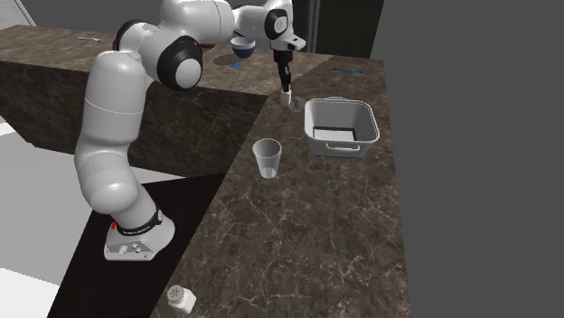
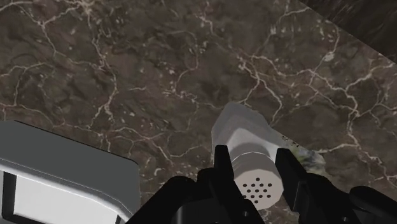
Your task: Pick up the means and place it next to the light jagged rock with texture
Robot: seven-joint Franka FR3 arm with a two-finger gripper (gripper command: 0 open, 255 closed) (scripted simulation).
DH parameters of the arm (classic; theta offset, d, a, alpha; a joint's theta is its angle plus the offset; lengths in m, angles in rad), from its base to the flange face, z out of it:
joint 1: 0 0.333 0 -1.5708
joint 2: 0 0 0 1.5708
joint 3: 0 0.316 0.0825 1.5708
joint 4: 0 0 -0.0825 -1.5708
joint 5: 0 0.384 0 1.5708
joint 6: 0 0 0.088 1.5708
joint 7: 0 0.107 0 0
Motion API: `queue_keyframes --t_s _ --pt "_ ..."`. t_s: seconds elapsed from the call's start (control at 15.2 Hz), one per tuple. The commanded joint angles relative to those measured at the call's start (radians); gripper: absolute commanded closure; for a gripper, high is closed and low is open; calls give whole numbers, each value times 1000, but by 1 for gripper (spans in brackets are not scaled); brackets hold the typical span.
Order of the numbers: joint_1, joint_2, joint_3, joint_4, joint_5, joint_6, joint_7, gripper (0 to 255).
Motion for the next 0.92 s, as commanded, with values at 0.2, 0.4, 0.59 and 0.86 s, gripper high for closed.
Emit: queue_keyframes --t_s 0.2,0.4,0.59,0.86 --pt "-2 8 -2 -56 -6 63 11 255" --pt "-3 17 -5 -82 -10 98 16 255" --pt "-4 30 -8 -108 -16 136 22 255" --pt "-4 30 -8 -108 -16 136 22 255"
